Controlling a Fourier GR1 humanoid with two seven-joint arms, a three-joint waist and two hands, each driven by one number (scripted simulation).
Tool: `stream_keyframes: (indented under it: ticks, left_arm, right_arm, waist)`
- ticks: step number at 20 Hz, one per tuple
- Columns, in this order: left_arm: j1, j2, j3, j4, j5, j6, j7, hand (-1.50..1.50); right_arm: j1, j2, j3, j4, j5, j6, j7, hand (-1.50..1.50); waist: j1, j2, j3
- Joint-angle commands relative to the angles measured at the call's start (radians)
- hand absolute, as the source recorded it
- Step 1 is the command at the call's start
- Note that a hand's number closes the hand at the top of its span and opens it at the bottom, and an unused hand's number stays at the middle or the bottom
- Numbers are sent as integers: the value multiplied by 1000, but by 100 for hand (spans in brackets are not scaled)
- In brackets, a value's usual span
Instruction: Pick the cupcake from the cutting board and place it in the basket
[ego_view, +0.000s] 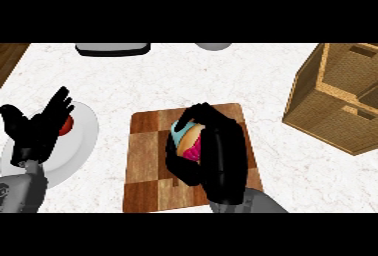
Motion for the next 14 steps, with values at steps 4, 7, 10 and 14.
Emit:
stream_keyframes:
  ticks: [4, 7, 10, 14]
  left_arm:
    - [-36, 19, 9, 54, -2, -32, -38, 0]
    - [-29, 0, -8, 7, -2, -20, 8, 0]
    - [-46, -5, -12, -23, -1, -12, 27, 0]
    - [-39, -27, -9, 16, -14, 9, 4, 0]
  right_arm:
    - [-214, 1, -53, -201, 184, 278, 380, 150]
    - [-290, 1, -180, -183, 162, 355, 370, 150]
    - [-397, 1, -288, -165, 142, 426, 369, 150]
    - [-444, -13, -408, -51, 180, 436, 295, 150]
  waist:
    - [17, 14, 1]
    - [27, 17, 2]
    - [26, 16, 2]
    - [27, 21, 2]
